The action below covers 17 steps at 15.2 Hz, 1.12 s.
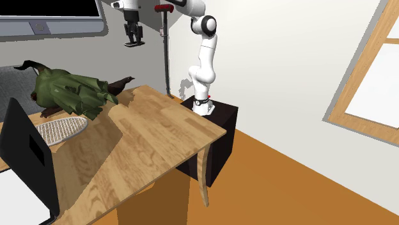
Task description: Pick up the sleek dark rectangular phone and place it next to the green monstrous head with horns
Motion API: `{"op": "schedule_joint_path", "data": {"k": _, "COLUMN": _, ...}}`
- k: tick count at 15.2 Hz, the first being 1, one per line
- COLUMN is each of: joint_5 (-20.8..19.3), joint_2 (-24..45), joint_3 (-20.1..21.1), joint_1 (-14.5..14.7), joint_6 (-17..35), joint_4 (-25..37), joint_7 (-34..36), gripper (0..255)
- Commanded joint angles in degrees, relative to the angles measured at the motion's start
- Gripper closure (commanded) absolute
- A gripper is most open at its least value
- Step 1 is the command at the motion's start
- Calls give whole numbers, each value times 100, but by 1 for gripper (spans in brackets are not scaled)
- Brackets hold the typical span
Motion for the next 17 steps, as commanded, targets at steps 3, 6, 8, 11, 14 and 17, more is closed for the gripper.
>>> {"op": "schedule_joint_path", "data": {"k": 3, "joint_5": -48, "joint_2": 269, "joint_3": -461, "joint_1": -188, "joint_6": 35, "joint_4": 285, "joint_7": -666, "gripper": 255}}
{"op": "schedule_joint_path", "data": {"k": 6, "joint_5": -74, "joint_2": 134, "joint_3": -450, "joint_1": -193, "joint_6": 284, "joint_4": -97, "joint_7": -630, "gripper": 255}}
{"op": "schedule_joint_path", "data": {"k": 8, "joint_5": -90, "joint_2": 53, "joint_3": -446, "joint_1": -197, "joint_6": 446, "joint_4": -340, "joint_7": -608, "gripper": 255}}
{"op": "schedule_joint_path", "data": {"k": 11, "joint_5": -112, "joint_2": -56, "joint_3": -441, "joint_1": -205, "joint_6": 686, "joint_4": -687, "joint_7": -578, "gripper": 255}}
{"op": "schedule_joint_path", "data": {"k": 14, "joint_5": -132, "joint_2": -151, "joint_3": -440, "joint_1": -213, "joint_6": 921, "joint_4": -1016, "joint_7": -551, "gripper": 255}}
{"op": "schedule_joint_path", "data": {"k": 17, "joint_5": -151, "joint_2": -234, "joint_3": -443, "joint_1": -221, "joint_6": 1153, "joint_4": -1331, "joint_7": -527, "gripper": 255}}
